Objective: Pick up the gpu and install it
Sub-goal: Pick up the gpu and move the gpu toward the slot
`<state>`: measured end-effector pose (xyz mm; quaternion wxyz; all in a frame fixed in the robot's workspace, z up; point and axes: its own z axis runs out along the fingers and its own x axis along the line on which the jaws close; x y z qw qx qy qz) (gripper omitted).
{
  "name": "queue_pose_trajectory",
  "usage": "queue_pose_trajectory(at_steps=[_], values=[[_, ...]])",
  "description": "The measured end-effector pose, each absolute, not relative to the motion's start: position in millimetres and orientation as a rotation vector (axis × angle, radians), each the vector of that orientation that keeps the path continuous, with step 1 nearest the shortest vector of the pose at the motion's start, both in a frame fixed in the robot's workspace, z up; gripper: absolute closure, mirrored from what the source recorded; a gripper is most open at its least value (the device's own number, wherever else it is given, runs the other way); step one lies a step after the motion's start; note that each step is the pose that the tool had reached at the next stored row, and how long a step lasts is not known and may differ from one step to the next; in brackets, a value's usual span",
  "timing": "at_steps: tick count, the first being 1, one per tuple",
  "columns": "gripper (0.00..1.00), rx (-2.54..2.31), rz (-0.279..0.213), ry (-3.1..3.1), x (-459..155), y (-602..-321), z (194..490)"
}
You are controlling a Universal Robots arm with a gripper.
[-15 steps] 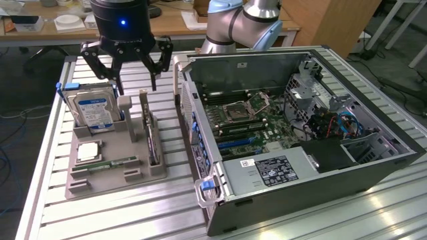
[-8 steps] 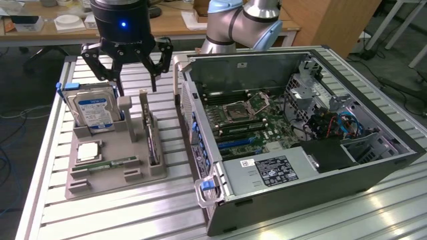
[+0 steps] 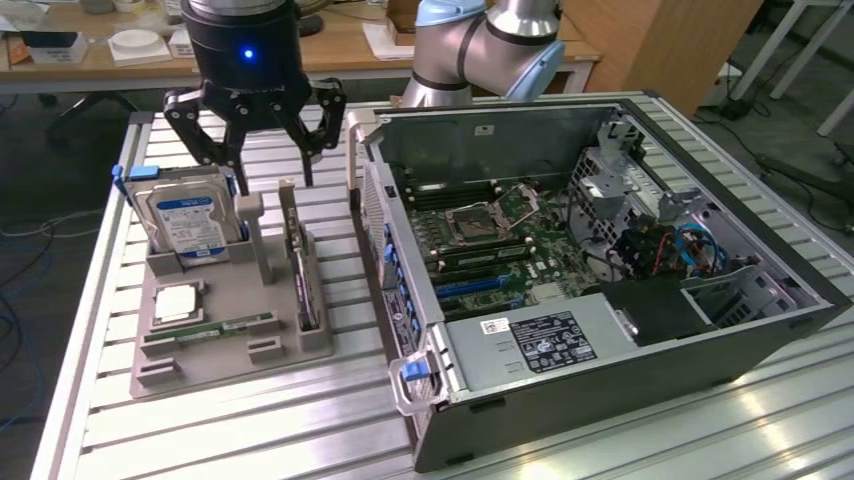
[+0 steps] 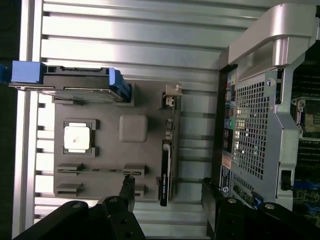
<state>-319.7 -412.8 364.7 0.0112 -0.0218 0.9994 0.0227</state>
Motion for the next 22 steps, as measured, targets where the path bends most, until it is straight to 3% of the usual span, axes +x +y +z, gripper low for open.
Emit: queue_pose_trajectory(at_steps=[22], values=[[0.35,-0.094,0.065,3.121,-318.9,-414.1,355.4]])
